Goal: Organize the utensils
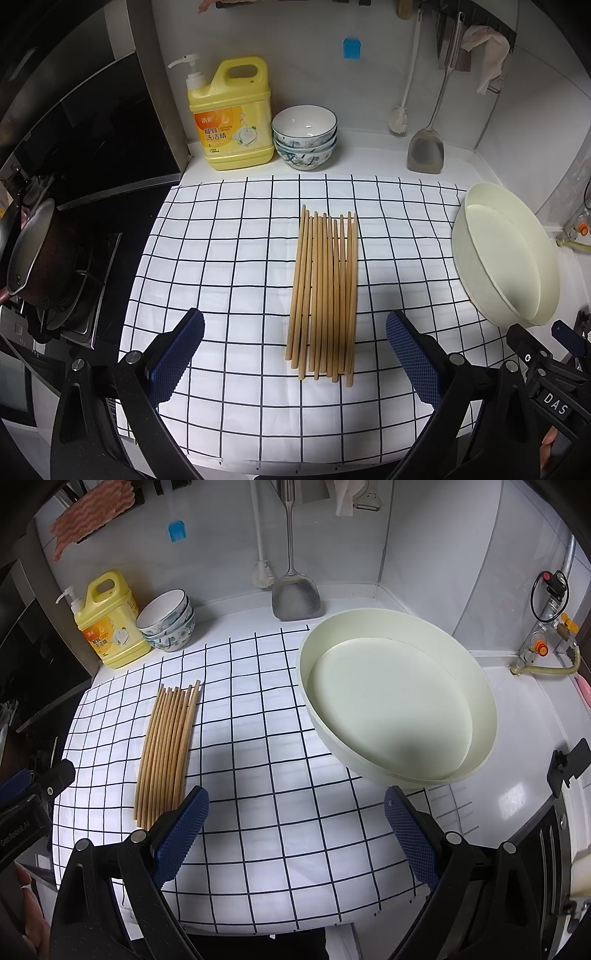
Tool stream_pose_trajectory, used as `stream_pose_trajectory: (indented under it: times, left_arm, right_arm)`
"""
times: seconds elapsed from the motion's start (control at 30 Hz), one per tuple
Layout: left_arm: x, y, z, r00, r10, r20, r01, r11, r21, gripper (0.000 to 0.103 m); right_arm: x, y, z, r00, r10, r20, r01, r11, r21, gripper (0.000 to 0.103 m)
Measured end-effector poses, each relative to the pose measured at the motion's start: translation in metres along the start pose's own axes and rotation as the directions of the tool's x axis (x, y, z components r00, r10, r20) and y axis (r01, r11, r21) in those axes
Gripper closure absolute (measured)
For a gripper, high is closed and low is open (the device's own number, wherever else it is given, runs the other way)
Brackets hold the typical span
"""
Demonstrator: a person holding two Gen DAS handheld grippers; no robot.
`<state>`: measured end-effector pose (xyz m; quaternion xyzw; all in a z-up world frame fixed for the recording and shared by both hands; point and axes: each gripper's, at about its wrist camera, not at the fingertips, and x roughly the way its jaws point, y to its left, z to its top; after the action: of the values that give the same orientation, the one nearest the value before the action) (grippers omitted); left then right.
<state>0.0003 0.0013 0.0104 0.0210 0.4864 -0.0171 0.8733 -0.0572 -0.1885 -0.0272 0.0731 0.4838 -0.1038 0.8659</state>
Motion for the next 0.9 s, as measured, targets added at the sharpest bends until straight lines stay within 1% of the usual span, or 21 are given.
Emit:
stream_pose_trajectory:
  times: [0.43, 0.63, 0.7, 0.83, 0.9]
  left_arm:
    - [0.000, 0.002, -0.002, 1.000, 0.003, -0.001, -0.003, 1.000, -0.001, 0.006]
    - [0.007, 0.018, -0.009, 0.999, 0.039, 0.015, -0.039, 0.999, -0.005, 0.006]
    - [0.015, 0.029, -0.012, 0.999, 0.037, 0.010, -0.037, 0.999, -0.015, 0.006]
    - [0.034, 0.048, -0.016, 1.000, 0.029, 0.010, -0.029, 1.000, -0.007, 0.006]
    - [0.046, 0.055, -0.019, 1.000, -0.003, 0.020, 0.002, 1.000, 0.008, 0.006]
  right_arm:
    - [-0.001, 0.003, -0.003, 1.000, 0.007, 0.004, -0.007, 1.000, 0.000, 0.012]
    - [0.008, 0.018, -0.012, 0.998, 0.056, -0.010, -0.057, 0.997, -0.054, 0.012]
    - [0.012, 0.022, -0.015, 0.996, 0.087, -0.014, -0.087, 0.994, -0.067, 0.012]
    - [0.024, 0.031, -0.019, 0.994, 0.113, -0.009, -0.113, 0.990, -0.085, 0.012]
    - [0.034, 0.036, -0.021, 0.992, 0.130, -0.002, -0.129, 0.988, -0.089, 0.012]
